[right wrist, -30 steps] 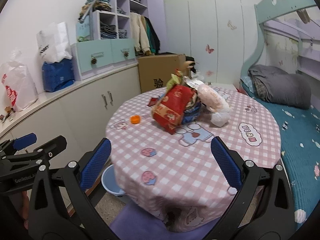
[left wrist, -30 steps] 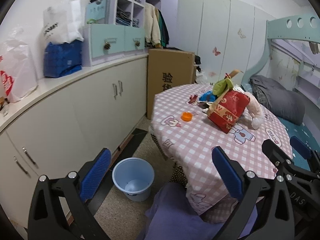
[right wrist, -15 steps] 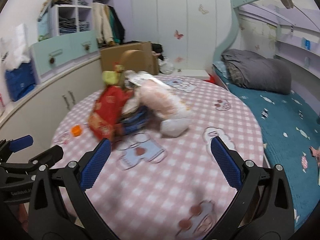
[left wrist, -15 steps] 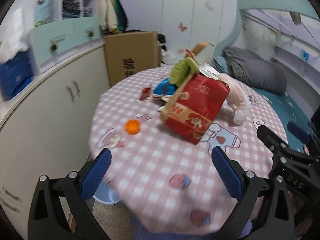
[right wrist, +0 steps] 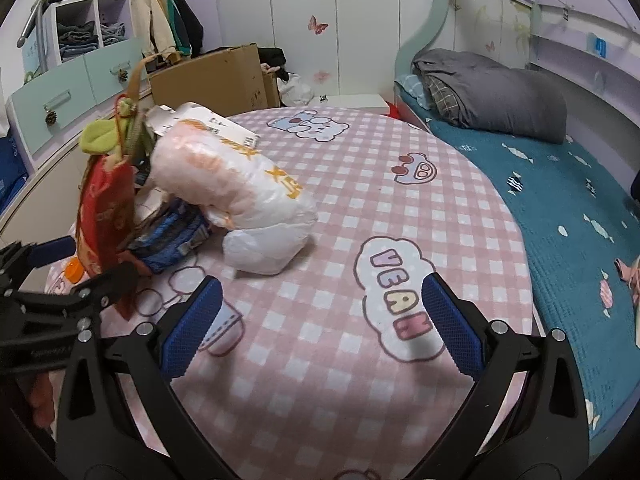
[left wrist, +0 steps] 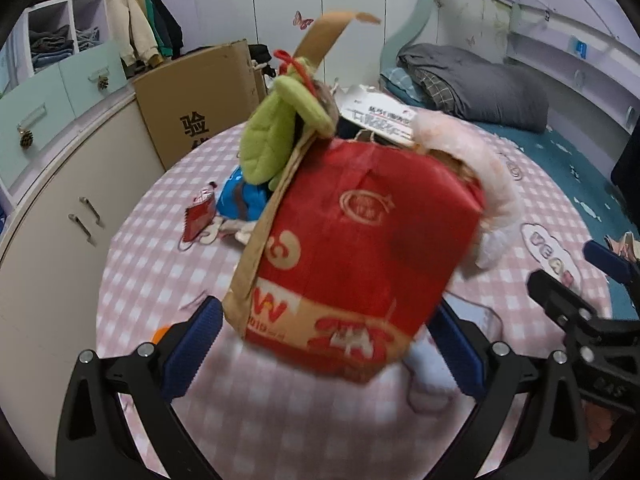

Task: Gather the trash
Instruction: 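Reach the left tool to the red paper bag and grasp it, then lift the red paper bag with the left tool off the table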

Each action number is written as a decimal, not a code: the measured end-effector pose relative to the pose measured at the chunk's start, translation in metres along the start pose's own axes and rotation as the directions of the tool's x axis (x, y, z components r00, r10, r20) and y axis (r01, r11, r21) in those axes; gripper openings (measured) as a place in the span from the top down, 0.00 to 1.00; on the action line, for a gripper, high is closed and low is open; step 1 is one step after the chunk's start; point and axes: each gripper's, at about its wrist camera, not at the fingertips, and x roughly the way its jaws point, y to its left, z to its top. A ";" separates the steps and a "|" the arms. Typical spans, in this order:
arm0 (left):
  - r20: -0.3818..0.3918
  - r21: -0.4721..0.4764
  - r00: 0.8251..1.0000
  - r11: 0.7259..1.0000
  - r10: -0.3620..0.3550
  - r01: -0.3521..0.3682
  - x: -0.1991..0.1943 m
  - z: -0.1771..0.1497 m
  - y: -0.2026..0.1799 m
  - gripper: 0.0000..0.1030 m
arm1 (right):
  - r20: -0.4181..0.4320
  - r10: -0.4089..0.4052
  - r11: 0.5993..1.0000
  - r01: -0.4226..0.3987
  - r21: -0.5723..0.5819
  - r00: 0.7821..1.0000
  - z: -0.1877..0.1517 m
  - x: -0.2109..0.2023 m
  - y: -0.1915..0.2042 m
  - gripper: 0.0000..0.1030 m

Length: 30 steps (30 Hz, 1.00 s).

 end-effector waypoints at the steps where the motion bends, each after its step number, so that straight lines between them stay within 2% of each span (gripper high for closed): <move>1: 0.003 0.001 1.000 1.000 -0.001 0.000 0.004 0.002 0.001 0.05 | -0.005 -0.003 1.000 0.003 0.000 1.000 0.001 0.003 0.000 0.05; 4: -0.009 -0.038 0.998 0.998 -0.055 0.054 0.014 0.007 0.010 0.05 | -0.019 0.000 1.000 0.000 0.005 1.000 0.003 0.008 -0.001 0.05; 5: -0.015 -0.064 0.997 0.995 -0.080 0.079 0.016 0.006 0.015 0.09 | -0.019 0.001 1.000 -0.001 0.006 1.000 0.003 0.009 0.000 0.05; 6: -0.016 -0.079 0.997 0.994 -0.081 0.079 0.015 0.005 0.018 0.24 | -0.017 -0.002 1.000 0.002 0.005 1.000 0.004 0.008 0.000 0.05; 7: -0.010 -0.082 0.998 0.995 -0.066 0.065 0.012 0.004 0.020 0.28 | -0.017 -0.006 1.000 0.006 0.003 1.000 0.003 0.008 0.001 0.05; 11: 0.005 -0.109 0.995 0.989 -0.098 0.098 -0.002 -0.006 0.029 0.34 | -0.021 -0.003 1.000 0.003 -0.002 1.000 0.002 0.006 0.003 0.05; 17: 0.012 -0.140 0.992 0.982 -0.124 0.125 -0.022 -0.024 0.031 0.35 | -0.004 0.012 1.000 -0.012 -0.017 1.000 -0.004 -0.009 0.013 0.05; 20: -0.005 -0.149 0.991 0.980 -0.137 0.135 -0.025 -0.032 0.028 0.28 | -0.001 0.023 0.999 -0.023 -0.027 1.000 -0.008 -0.017 0.019 0.05; 23: -0.001 -0.171 0.991 0.976 -0.134 0.132 -0.034 -0.039 0.031 0.27 | 0.002 0.033 0.999 -0.033 -0.037 0.999 -0.014 -0.024 0.023 0.05; 27: 0.026 -0.218 0.985 0.960 -0.172 0.174 -0.049 -0.046 0.038 0.19 | -0.005 0.042 0.998 -0.042 -0.042 0.999 -0.019 -0.030 0.027 0.05; 30: 0.046 -0.273 0.981 0.943 -0.187 0.192 -0.055 -0.051 0.048 0.22 | -0.001 0.048 0.998 -0.048 -0.043 0.999 -0.020 -0.036 0.028 0.05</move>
